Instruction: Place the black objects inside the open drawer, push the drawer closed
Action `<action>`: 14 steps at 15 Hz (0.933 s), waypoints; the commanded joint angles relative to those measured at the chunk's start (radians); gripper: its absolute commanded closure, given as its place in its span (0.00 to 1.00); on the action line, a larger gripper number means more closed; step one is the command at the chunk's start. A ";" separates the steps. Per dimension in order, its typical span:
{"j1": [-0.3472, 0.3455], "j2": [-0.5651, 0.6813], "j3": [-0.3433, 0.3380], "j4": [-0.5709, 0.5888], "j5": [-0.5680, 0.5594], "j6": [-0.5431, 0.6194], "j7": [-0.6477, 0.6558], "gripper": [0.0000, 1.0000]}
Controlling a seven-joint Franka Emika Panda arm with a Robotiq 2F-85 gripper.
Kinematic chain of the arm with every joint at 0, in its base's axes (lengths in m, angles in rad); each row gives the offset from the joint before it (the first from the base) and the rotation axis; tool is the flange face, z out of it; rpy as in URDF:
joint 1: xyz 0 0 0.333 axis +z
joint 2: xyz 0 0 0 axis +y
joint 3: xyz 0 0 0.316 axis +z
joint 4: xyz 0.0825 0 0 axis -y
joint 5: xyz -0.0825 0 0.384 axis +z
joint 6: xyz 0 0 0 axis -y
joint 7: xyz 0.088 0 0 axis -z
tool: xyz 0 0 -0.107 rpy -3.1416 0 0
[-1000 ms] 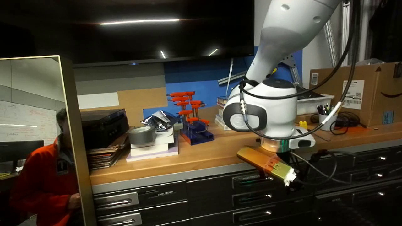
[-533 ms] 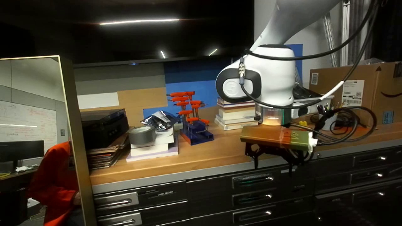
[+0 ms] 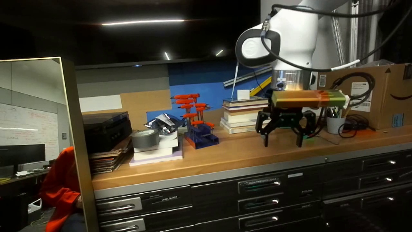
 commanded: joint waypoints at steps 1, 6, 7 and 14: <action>-0.245 0.130 0.218 0.055 0.004 0.161 -0.269 0.00; -0.289 0.119 0.214 0.047 0.008 0.154 -0.325 0.00; -0.290 0.131 0.215 0.047 0.008 0.154 -0.331 0.00; -0.278 0.141 0.222 0.046 0.008 0.154 -0.331 0.00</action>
